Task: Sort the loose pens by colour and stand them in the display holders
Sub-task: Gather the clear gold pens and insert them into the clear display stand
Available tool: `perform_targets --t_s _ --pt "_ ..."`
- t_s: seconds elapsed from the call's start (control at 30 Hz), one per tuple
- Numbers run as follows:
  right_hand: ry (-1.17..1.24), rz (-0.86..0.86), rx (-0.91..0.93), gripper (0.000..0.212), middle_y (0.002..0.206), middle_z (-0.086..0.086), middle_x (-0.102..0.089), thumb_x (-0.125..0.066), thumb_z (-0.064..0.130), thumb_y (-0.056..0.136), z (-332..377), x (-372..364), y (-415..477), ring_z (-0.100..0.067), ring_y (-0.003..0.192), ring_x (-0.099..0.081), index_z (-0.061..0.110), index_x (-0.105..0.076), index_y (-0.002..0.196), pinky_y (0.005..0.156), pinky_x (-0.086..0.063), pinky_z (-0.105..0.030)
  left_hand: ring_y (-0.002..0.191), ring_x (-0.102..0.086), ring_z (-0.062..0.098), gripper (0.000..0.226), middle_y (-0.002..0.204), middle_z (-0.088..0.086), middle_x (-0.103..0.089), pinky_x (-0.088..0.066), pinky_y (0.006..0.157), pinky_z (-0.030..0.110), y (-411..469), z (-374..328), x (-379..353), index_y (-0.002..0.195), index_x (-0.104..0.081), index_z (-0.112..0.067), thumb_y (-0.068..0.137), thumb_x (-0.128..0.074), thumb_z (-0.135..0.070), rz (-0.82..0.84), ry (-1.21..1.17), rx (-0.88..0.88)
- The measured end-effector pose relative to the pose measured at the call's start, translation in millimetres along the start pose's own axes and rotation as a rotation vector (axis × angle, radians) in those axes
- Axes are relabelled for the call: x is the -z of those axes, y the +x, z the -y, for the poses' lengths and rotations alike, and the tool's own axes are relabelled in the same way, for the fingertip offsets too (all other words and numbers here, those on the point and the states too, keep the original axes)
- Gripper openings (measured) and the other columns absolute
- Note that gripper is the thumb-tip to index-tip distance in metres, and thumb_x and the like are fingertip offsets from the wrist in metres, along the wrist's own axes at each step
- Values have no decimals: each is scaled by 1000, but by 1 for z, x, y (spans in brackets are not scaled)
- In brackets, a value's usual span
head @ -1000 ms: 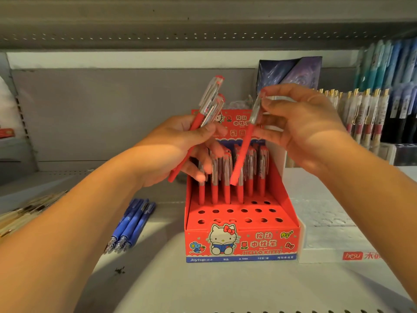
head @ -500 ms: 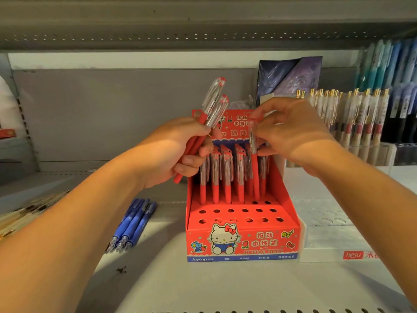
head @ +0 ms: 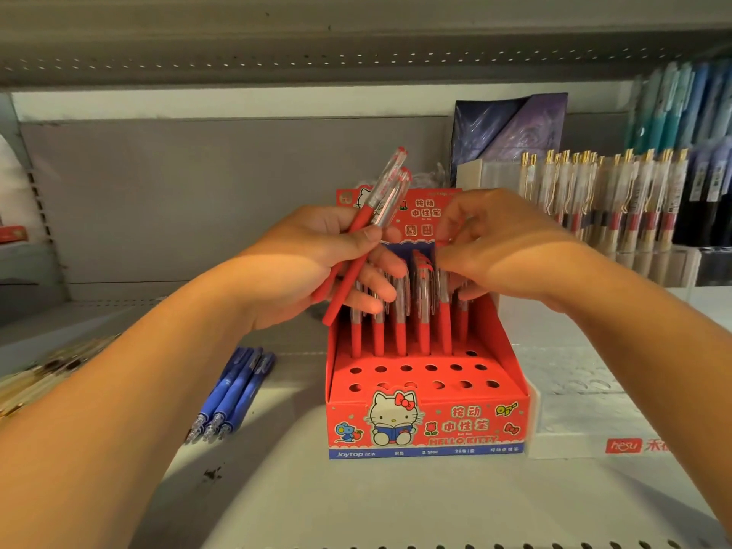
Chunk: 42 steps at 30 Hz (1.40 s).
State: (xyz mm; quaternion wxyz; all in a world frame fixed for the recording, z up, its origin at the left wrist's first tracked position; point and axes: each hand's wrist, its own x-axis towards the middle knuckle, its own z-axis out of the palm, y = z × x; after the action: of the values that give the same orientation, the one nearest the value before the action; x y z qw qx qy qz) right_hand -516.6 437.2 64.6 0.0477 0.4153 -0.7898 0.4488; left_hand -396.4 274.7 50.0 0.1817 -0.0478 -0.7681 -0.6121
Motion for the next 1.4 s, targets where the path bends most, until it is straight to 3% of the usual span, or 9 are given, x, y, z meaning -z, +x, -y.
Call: perform_targets --t_s 0.2,0.3,0.5,0.87,0.93,1.0,1.1,1.27,1.4 --pt "-199 140 -54 9 78 -9 -72 -67 11 82 0 2 -4 -20 64 -73 17 -62 85 61 -62 -38 64 -70 21 19 85 15 -72 -59 56 31 -1 0 -1 109 -61 -5 98 -48 -15 6 6 -1" --pt "-337 42 39 7 79 4 -69 -69 19 81 4 5 -3 -15 70 -67 25 -68 77 62 -57 -30 64 -70 23 20 85 15 -72 -59 56 31 -2 0 -2 108 -62 -6 96 -50 -17 18 -1 2" --pt "488 -50 100 22 86 -5 -75 -76 14 83 13 -1 -8 -16 78 -73 10 -63 100 63 -61 -30 66 -69 25 24 87 17 -70 -58 58 32 -3 2 -6 105 -61 -7 89 -52 -21 113 0 10" --pt "773 -54 98 5 78 -13 -70 -62 2 92 14 -2 -9 -24 69 -72 5 -64 96 64 -61 -32 73 -72 26 30 85 16 -72 -60 63 32 -4 -3 -3 113 -59 -1 92 -50 -20 91 30 13" --pt "735 -65 83 7 70 -8 -70 -62 2 91 14 6 -7 -21 62 -70 8 -66 92 56 -58 -30 61 -67 22 20 79 14 -71 -56 52 29 -4 -5 -1 111 -59 -1 99 -45 -10 -6 77 -34" --pt "586 -78 76 8 68 -4 -71 -64 3 90 11 13 -5 -19 60 -70 11 -67 89 52 -58 -32 44 -48 15 19 67 8 -64 -34 39 20 -4 -7 2 107 -59 -4 100 -41 -2 -76 120 -76" --pt "326 -92 62 8 79 -9 -74 -68 5 88 6 15 0 -23 66 -73 12 -67 89 56 -62 -40 42 -25 10 14 59 4 -48 -12 42 21 -4 -7 2 100 -58 -11 100 -44 -12 -81 71 -52" --pt "155 -153 71 10 81 -9 -72 -69 8 87 1 16 4 -25 68 -73 17 -66 84 55 -61 -39 44 -23 11 15 60 3 -42 -15 40 19 -4 -3 1 90 -45 -16 104 -40 -20 -38 34 0" --pt "145 -137 63 13 84 -10 -71 -70 7 87 -1 18 4 -20 66 -73 18 -65 81 51 -59 -32 51 -40 16 15 64 5 -56 -18 53 38 -3 -2 -1 94 -47 -12 105 -36 -13 -60 107 -62"
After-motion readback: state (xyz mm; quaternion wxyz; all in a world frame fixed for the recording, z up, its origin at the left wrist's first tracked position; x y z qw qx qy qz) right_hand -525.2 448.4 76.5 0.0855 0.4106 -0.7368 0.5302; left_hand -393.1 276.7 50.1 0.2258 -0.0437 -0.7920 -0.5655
